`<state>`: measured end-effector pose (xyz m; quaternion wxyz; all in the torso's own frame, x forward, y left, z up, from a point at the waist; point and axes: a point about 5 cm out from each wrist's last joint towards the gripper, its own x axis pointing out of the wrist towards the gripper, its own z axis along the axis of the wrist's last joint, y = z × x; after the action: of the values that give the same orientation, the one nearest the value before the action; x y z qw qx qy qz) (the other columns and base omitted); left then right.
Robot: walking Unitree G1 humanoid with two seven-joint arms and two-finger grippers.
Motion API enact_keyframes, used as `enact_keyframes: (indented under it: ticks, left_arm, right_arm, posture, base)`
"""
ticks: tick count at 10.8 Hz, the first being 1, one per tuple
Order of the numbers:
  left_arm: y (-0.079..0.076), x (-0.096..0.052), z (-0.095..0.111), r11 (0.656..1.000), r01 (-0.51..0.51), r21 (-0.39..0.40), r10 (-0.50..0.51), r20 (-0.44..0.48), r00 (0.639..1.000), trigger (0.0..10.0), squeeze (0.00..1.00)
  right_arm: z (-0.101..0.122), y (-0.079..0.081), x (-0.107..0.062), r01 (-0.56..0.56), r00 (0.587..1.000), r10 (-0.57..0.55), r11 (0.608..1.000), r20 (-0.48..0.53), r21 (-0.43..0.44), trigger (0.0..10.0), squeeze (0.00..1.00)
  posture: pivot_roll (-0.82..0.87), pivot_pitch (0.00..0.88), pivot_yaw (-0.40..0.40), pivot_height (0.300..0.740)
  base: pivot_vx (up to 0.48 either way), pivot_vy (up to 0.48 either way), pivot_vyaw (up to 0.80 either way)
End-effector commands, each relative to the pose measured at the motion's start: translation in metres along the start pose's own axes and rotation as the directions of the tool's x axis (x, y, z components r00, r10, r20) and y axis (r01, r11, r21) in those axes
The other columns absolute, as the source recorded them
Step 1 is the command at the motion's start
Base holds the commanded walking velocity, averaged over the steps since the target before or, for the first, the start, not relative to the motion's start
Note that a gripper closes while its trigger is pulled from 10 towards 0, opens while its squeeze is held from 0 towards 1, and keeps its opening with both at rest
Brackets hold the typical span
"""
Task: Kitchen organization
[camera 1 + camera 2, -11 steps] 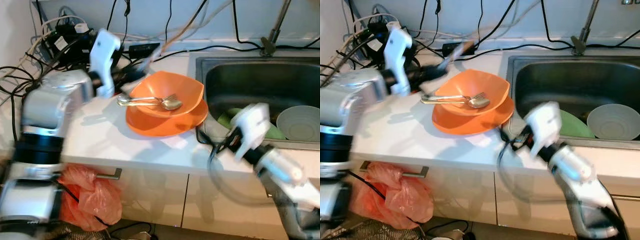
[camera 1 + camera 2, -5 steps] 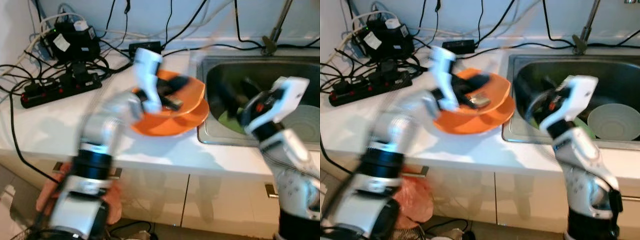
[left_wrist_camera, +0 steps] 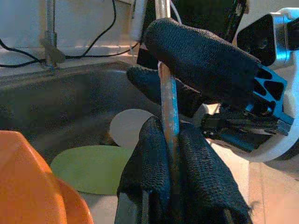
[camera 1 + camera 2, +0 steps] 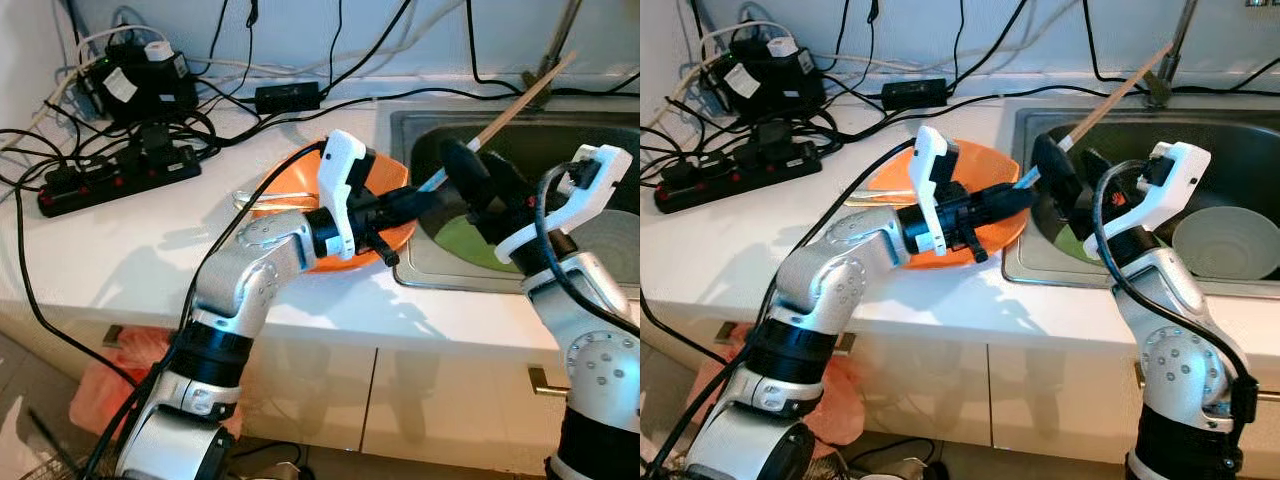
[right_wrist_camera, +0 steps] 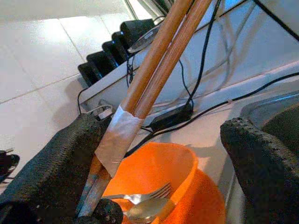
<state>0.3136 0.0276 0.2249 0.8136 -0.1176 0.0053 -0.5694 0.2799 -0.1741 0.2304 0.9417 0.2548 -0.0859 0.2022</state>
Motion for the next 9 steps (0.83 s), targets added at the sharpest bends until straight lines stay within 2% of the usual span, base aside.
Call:
enact_keyframes:
  ticks: [1,4,6,7,9]
  left_arm:
    - [-0.002,-0.005,0.007,1.0,0.022,0.003,-0.022,0.042,0.999,0.0,0.0]
    - [0.003,-0.016,0.016,1.0,0.007,-0.029,-0.005,0.075,0.997,0.0,0.0]
    - [0.0,-0.017,0.012,0.997,0.043,-0.064,-0.038,0.066,0.997,0.0,0.0]
    - [-0.002,-0.018,0.009,0.994,0.065,-0.085,-0.06,0.053,0.997,0.0,0.0]
    - [-0.005,-0.02,0.003,0.974,0.132,-0.185,-0.126,0.042,0.991,0.0,0.0]
  right_arm:
    - [0.002,0.002,0.003,-0.011,1.0,0.011,1.0,-0.015,0.001,10.0,0.0]
    - [0.002,0.0,0.006,0.003,1.0,-0.002,1.0,-0.025,0.006,10.0,0.0]
    - [0.002,0.0,0.007,0.005,1.0,-0.005,1.0,-0.022,0.011,0.0,0.0]
    - [0.002,-0.001,0.008,0.012,1.0,-0.012,1.0,-0.019,0.009,0.0,0.0]
    - [0.001,-0.004,0.008,0.046,0.999,-0.046,0.999,-0.008,0.01,0.0,0.0]
  posture:
    - [0.03,0.03,0.072,0.74]
    - [0.03,0.03,0.064,0.74]
    - [0.03,0.028,0.063,0.74]
    - [0.03,0.028,0.067,0.74]
    - [0.03,0.027,0.073,0.74]
  base:
    - [0.0,0.0,0.0]
    - [0.0,0.0,0.0]
    - [0.0,0.0,0.0]
    - [0.0,0.0,0.0]
    - [0.0,0.0,0.0]
